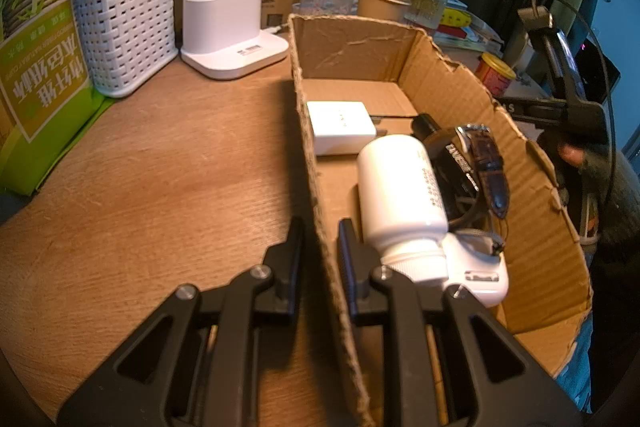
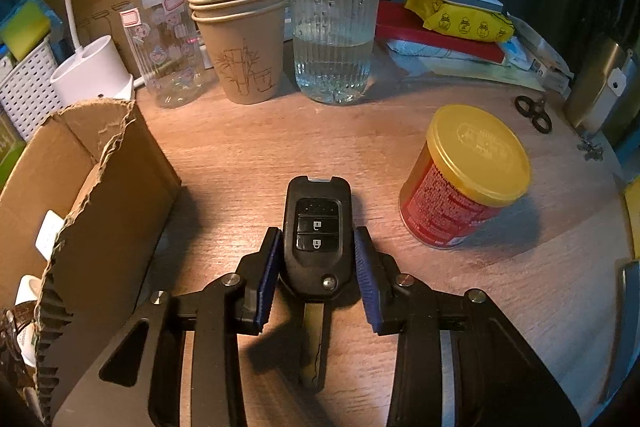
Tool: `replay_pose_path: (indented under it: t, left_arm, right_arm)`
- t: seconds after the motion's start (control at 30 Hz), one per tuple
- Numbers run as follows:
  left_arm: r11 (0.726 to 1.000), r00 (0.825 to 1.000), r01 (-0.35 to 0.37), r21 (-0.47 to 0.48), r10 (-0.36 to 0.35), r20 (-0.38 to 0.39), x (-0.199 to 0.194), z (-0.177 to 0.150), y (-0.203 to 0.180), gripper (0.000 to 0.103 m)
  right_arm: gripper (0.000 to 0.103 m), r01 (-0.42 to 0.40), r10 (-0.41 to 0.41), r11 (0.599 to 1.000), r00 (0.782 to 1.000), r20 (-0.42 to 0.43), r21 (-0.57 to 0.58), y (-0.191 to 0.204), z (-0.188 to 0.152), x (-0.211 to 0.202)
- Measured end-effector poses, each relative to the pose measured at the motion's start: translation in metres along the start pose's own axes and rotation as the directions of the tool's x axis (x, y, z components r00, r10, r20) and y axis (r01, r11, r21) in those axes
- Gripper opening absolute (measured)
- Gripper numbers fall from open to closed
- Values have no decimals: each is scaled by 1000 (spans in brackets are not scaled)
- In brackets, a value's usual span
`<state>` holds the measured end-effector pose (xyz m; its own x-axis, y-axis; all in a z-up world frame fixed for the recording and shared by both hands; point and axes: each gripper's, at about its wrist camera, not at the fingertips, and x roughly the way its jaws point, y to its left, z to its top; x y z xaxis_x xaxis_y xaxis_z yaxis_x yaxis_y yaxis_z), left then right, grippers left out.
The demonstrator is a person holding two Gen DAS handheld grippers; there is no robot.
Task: Organize rigid objects
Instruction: 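Lift the car key with the right tool toward the box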
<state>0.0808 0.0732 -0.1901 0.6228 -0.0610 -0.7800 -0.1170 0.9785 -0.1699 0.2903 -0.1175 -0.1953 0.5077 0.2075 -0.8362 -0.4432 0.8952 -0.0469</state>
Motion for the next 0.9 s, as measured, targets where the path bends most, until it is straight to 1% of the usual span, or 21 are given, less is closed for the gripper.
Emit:
replay_pose_path:
  t: [0.37,0.9]
  left_arm:
    - [1000,1000,0,0,0,-1,0,0,0,18]
    - [1000,1000,0,0,0,-1,0,0,0,18]
  right_arm:
    - [38,-15,15,1000,999,45,3,2,-3,-28]
    - [38,-33,38,999,990,136,-42,24,3,-85]
